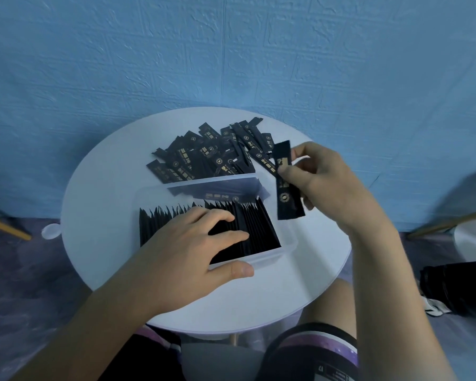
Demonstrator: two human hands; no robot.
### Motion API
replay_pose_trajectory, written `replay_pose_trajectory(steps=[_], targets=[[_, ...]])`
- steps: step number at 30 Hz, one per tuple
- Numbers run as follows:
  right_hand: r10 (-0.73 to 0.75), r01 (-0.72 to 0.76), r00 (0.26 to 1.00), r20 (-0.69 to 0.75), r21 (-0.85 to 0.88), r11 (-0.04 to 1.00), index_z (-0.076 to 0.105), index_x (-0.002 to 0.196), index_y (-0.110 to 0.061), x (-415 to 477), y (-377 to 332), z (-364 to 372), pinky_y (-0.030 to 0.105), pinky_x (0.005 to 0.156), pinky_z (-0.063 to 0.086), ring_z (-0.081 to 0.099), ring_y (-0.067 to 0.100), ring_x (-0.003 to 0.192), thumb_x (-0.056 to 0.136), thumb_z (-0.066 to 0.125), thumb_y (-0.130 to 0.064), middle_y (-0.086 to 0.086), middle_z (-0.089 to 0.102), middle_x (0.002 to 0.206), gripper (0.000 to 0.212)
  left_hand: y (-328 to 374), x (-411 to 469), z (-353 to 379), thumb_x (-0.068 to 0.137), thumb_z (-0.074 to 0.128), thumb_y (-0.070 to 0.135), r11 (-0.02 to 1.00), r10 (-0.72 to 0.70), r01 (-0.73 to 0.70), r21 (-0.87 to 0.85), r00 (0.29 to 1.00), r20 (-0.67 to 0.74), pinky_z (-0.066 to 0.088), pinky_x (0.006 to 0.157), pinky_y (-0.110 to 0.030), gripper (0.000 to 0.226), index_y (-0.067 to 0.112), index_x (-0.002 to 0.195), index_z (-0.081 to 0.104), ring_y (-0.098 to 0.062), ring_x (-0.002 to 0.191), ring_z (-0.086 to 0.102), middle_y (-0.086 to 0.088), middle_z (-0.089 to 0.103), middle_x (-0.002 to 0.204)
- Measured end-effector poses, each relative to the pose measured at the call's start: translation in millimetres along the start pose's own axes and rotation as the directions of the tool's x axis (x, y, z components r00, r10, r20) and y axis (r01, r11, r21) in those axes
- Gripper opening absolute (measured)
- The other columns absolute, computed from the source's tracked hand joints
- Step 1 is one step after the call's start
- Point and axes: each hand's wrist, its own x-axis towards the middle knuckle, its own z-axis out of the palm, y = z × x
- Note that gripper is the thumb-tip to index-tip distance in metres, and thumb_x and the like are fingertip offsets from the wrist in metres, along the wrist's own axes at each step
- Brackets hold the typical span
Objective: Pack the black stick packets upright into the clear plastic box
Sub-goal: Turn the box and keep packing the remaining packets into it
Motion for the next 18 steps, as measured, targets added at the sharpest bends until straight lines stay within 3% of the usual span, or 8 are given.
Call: replay_pose_trajectory(steps=[3, 7, 14, 18], targets=[[-0.047, 0.062, 0.997, 0.055, -0.294, 0.954, 0.055, 0.100, -0.029, -7.5, -12.1, 18.3, 0.037, 0.069, 0.051, 0.062, 0.021, 0.071, 0.089, 0.064, -0.034, -0.008, 0.068, 0.078, 0.015, -0.8, 0.3, 1.5, 0.092, 0.020, 0.084, 1.000, 0.004, -0.004, 0.012, 1.000, -0.006, 0.034, 0.104, -0.030, 0.073, 0.042, 0.137, 0.060, -0.013, 0.130, 0.045, 0.013, 0.051, 0.144], [0.017, 0.088, 0.989, 0.147, -0.677, 0.731, 0.048, 0.116, -0.024, -15.0, -13.6, 45.3, 0.041, 0.081, 0.049, 0.060, 0.035, 0.092, 0.091, 0.059, -0.036, 0.005, 0.069, 0.099, 0.030, -1.5, 0.1, 2.3, 0.093, 0.023, 0.082, 1.000, 0.005, -0.005, 0.017, 1.000, -0.010, 0.032, 0.105, -0.028, 0.071, 0.041, 0.136, 0.061, -0.013, 0.129, 0.045, 0.011, 0.052, 0.143], [0.207, 0.045, 0.936, 0.284, -0.681, 0.731, 0.056, 0.116, -0.016, -13.8, -16.2, 47.0, 0.042, 0.081, 0.058, 0.068, 0.032, 0.085, 0.095, 0.055, -0.026, 0.012, 0.070, 0.090, 0.023, -1.2, 0.6, 4.0, 0.095, 0.023, 0.080, 0.999, 0.015, -0.013, 0.050, 0.999, -0.042, 0.035, 0.100, -0.027, 0.069, 0.039, 0.133, 0.064, -0.014, 0.123, 0.050, 0.011, 0.056, 0.137], [0.306, -0.018, 0.891, 0.336, -0.646, 0.763, 0.056, 0.125, -0.013, -5.2, -18.4, 47.0, 0.037, 0.078, 0.062, 0.074, 0.021, 0.066, 0.097, 0.055, -0.016, 0.007, 0.077, 0.079, 0.028, -2.1, 0.1, 4.3, 0.094, 0.023, 0.081, 0.999, 0.019, -0.017, 0.043, 0.999, -0.040, 0.034, 0.102, -0.028, 0.071, 0.039, 0.135, 0.064, -0.014, 0.124, 0.049, 0.010, 0.056, 0.139]])
